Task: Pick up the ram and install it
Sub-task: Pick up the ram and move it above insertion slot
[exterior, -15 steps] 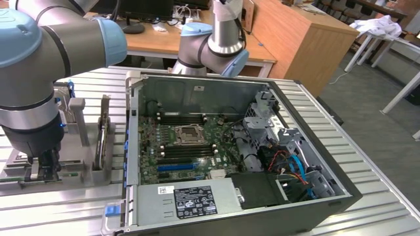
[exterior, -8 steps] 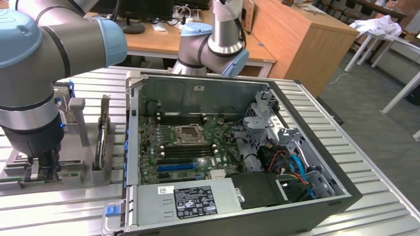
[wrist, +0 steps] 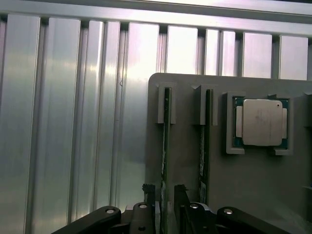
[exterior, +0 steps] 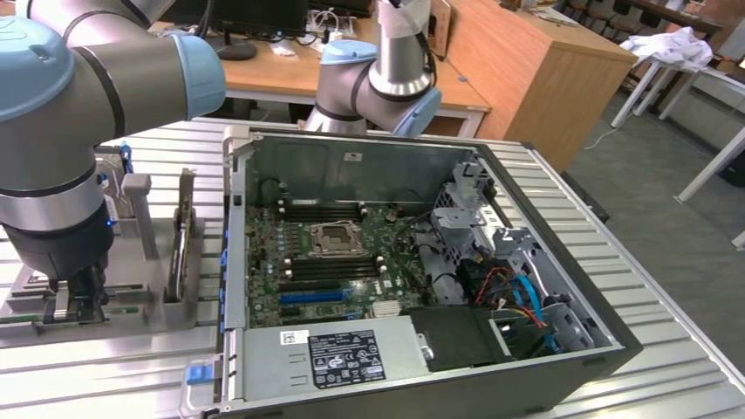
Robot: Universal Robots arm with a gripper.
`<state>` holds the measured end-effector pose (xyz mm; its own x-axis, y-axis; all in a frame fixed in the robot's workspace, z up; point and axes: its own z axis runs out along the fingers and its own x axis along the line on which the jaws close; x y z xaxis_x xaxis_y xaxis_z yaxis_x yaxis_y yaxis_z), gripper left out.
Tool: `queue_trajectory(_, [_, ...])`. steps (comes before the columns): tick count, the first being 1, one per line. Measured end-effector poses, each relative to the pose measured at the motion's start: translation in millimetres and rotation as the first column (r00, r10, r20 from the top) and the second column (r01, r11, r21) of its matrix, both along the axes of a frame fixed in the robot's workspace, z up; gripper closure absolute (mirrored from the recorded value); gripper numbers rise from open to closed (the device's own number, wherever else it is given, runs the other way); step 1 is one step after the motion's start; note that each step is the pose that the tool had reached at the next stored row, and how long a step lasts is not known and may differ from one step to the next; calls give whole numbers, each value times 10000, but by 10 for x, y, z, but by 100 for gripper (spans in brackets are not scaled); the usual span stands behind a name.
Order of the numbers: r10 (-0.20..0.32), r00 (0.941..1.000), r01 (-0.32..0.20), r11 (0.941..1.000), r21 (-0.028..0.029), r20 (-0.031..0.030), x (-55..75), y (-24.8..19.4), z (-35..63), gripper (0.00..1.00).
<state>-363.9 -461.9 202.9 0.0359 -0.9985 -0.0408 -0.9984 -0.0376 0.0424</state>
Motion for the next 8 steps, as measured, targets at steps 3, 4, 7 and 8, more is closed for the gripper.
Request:
queue_trajectory(3, [0,10000,0,10000,0,0,0,0,0,70])
queue_trajectory(4, [0,10000,0,10000,0,0,0,0,0,71])
queue_trajectory(7, [-1,10000,1,10000,0,0,0,0,0,78])
queue_trajectory(8, [-1,10000,1,10000,0,0,0,0,0,78])
